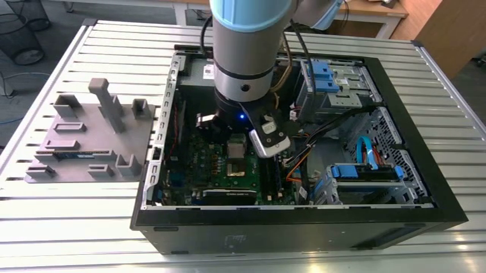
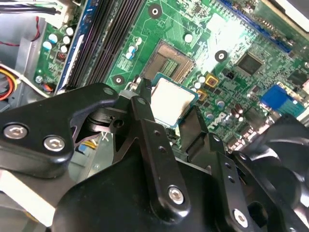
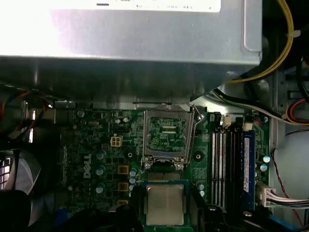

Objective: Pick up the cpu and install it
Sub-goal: 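Place the cpu into insertion slot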

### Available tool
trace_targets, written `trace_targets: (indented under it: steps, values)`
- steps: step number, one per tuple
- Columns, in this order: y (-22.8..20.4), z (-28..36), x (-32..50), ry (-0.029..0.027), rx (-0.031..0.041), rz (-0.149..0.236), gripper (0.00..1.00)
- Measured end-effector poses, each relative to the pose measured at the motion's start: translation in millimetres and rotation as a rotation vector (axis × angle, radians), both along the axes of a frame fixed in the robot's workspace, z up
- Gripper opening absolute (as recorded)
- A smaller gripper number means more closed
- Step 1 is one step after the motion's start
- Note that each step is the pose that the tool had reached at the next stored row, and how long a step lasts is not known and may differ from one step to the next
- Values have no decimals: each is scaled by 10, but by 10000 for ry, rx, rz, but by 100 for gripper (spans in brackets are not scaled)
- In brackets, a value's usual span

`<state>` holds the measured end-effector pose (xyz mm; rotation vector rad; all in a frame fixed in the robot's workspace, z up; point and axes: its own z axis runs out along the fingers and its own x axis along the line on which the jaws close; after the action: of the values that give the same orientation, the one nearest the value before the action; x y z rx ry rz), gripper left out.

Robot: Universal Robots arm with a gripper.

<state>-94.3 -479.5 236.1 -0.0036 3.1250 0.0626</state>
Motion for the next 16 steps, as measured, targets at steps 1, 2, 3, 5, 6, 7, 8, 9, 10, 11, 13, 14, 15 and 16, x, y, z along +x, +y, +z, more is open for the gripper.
trace_targets:
  steps: [1,2,3,5,6,7,8,9,10,11,13,14,15,16]
  values:
    - [-5,-18,0,0,0,0,47]
    - [-11,-36,0,0,0,1,47]
    - [-14,-52,0,0,0,0,47]
    - [-17,-73,0,1,-2,-1,47]
    - [-22,-90,1,1,-2,1,47]
    - [-28,-107,1,2,-3,1,47]
    - [-36,-125,0,1,-2,1,47]
    - [-43,-144,0,1,-1,0,47]
    - [-50,-162,0,0,0,1,47]
    - [-54,-180,0,0,0,0,47]
    - [-62,-217,0,2,-1,-1,47]
    - [-64,-236,0,1,0,0,47]
    - [-67,-254,0,1,0,0,47]
    - [-68,-269,0,0,1,0,47]
